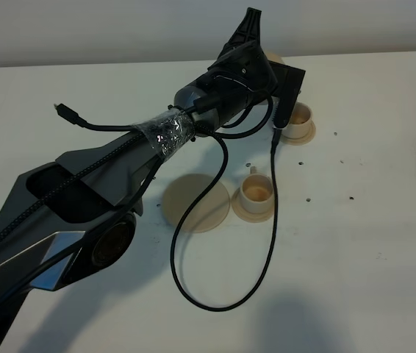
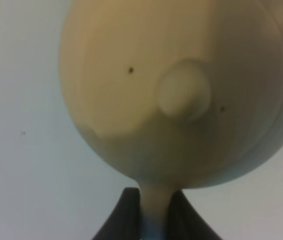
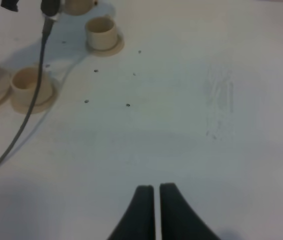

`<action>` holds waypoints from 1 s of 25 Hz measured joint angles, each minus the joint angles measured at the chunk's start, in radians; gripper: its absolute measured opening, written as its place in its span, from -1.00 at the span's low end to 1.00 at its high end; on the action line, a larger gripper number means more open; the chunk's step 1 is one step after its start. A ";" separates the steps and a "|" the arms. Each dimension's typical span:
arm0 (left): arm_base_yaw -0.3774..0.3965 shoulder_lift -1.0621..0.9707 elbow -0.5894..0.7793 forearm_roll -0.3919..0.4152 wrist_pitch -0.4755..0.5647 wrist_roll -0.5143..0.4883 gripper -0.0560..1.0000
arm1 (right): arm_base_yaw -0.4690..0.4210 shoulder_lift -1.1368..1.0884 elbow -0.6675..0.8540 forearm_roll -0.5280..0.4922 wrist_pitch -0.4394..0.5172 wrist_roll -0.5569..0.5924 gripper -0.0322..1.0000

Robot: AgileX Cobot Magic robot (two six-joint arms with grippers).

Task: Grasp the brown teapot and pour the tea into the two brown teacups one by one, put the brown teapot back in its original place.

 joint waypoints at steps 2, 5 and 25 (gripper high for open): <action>0.000 0.000 0.000 0.001 0.000 0.014 -0.74 | 0.000 0.000 0.000 0.000 0.000 0.000 -0.89; 0.000 0.000 0.000 0.003 -0.003 0.030 -0.74 | 0.000 0.000 0.000 0.000 0.000 0.000 -0.89; -0.030 0.001 0.001 0.075 -0.030 0.042 -0.74 | 0.000 0.000 0.000 0.000 0.000 0.000 -0.89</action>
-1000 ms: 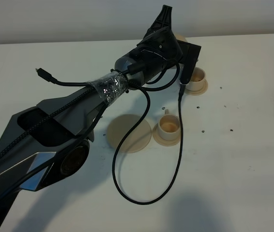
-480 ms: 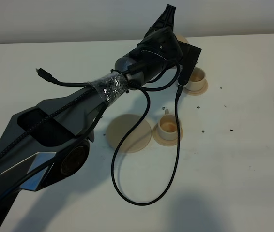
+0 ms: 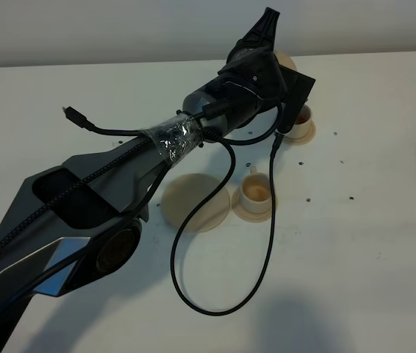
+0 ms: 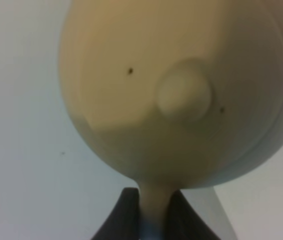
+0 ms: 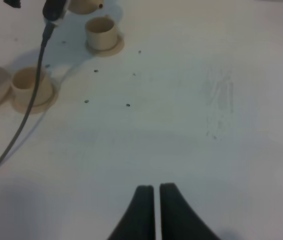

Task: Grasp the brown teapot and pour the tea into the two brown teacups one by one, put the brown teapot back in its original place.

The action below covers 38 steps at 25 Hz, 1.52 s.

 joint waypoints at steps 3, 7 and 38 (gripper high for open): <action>-0.001 0.000 0.000 0.023 0.001 -0.002 -0.74 | 0.000 0.000 0.000 0.000 0.000 0.000 -0.89; -0.001 0.000 0.000 0.034 0.001 -0.003 -0.74 | 0.000 0.000 0.000 0.000 0.000 0.000 -0.89; -0.007 0.019 0.013 0.135 -0.010 -0.005 -0.74 | 0.000 0.000 0.000 0.000 0.000 0.000 -0.89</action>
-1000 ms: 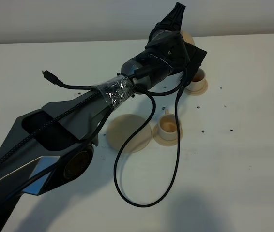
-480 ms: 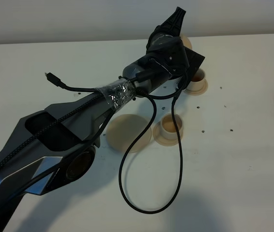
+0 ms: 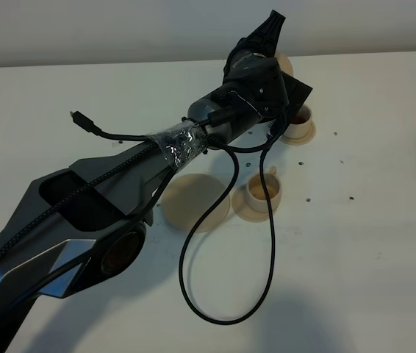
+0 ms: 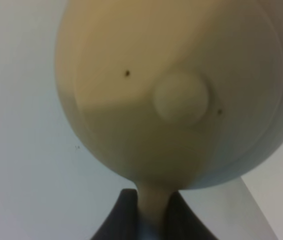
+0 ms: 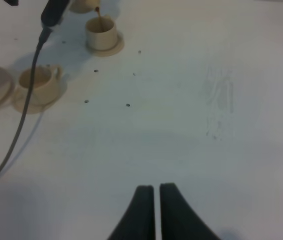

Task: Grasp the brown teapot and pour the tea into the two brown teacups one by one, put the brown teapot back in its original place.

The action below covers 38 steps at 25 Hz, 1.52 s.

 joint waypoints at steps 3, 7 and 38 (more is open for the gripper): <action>-0.001 0.000 0.000 0.002 -0.001 -0.001 -0.74 | 0.000 0.000 0.000 0.000 0.000 0.000 -0.89; -0.003 0.000 0.000 0.013 -0.002 -0.008 -0.74 | 0.000 0.000 0.000 0.000 0.000 0.000 -0.89; -0.008 0.000 0.000 0.041 -0.004 -0.048 -0.74 | 0.000 0.000 0.000 0.000 0.000 0.000 -0.89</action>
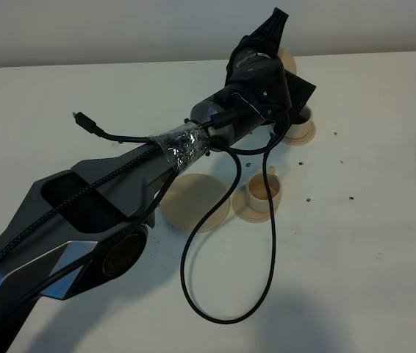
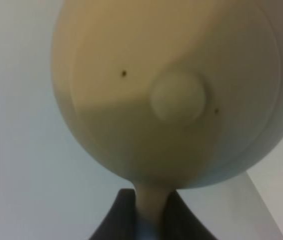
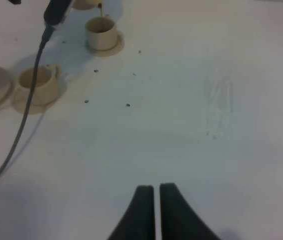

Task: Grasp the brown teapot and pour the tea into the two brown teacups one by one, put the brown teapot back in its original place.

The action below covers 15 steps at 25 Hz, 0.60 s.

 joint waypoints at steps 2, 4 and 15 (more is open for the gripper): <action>0.000 0.000 0.000 0.000 0.000 0.000 -0.74 | 0.000 0.000 0.000 0.000 0.000 0.000 -0.89; 0.000 0.000 0.000 0.000 0.000 0.000 -0.74 | 0.000 0.000 0.000 0.000 0.000 0.000 -0.89; -0.009 0.000 0.000 0.010 -0.004 0.000 -0.74 | 0.000 0.000 0.000 0.000 0.000 0.000 -0.89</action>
